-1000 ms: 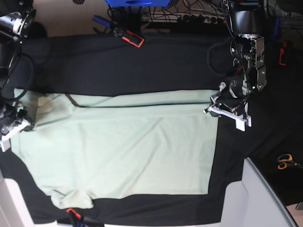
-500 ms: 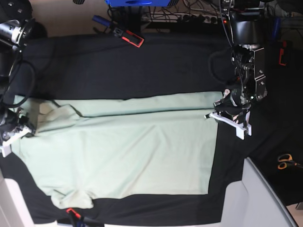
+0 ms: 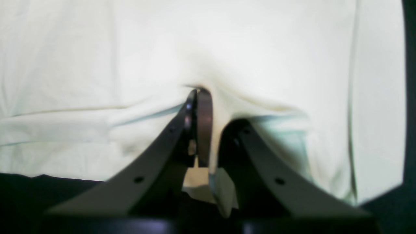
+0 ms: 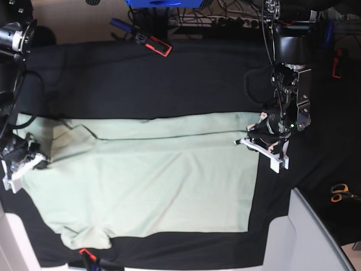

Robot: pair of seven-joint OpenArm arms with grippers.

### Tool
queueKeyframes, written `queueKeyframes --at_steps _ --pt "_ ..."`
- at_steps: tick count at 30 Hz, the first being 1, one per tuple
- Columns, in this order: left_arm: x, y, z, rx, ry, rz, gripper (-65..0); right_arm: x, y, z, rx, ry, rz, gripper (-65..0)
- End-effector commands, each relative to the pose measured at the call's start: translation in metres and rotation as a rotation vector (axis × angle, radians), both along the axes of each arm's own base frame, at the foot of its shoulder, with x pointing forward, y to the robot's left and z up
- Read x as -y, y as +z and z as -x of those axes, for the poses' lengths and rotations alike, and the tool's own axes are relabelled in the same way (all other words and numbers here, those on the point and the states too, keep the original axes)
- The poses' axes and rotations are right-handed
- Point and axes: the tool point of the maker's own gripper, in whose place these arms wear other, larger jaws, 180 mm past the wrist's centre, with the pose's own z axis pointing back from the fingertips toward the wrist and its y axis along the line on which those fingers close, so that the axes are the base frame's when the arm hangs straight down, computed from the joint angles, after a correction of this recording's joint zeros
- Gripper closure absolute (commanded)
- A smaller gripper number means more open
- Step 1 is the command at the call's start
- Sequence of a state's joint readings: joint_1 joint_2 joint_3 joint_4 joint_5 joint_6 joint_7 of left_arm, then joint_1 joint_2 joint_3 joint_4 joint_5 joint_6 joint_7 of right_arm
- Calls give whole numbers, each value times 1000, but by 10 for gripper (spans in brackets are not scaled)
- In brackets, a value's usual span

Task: Fold the T-shirt properly
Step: 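Drag the shirt's shoulder edge toward the hem with both grippers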

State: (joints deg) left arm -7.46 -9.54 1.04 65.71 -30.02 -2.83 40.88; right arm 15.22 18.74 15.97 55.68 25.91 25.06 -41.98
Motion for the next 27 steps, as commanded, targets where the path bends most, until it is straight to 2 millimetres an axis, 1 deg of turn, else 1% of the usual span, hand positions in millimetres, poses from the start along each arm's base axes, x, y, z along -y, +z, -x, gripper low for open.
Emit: queueKeyframes --at_steps 1,5,6,8,9,13,16,19,21,23,25,27 --pt "-6 19 -20 64 5 -15 0 11 23 -18 74 -4 20 -1" --pt "-5 24 -27 77 3 -14 0 9 24 -20 88 6 27 -1" --pt "-5 26 -29 79 2 -14 0 9 27 -24 96 6 27 -1" --pt "-11 27 -29 81 4 -26 0 9 28 -26 98 4 25 -1" --pt "-11 30 -33 88 4 -26 0 9 26 -25 93 1 21 -1" --pt "-12 31 -34 90 3 -29 0 9 28 -34 92 -6 5 0" --pt "-18 32 -33 88 4 -41 0 10 32 -40 100 -10 1 0" --pt "-19 32 -33 88 4 -44 0 9 32 -41 99 -10 -1 0" --pt "-24 33 -33 88 6 -53 0 4 36 -47 113 11 7 0" --pt "-25 33 -33 88 6 -56 0 -3 32 -48 107 34 12 0" --pt "-26 34 -33 89 6 -58 0 -5 23 -46 88 33 5 0" --pt "-29 30 -32 77 1 -81 0 -5 21 -48 96 23 -3 0"
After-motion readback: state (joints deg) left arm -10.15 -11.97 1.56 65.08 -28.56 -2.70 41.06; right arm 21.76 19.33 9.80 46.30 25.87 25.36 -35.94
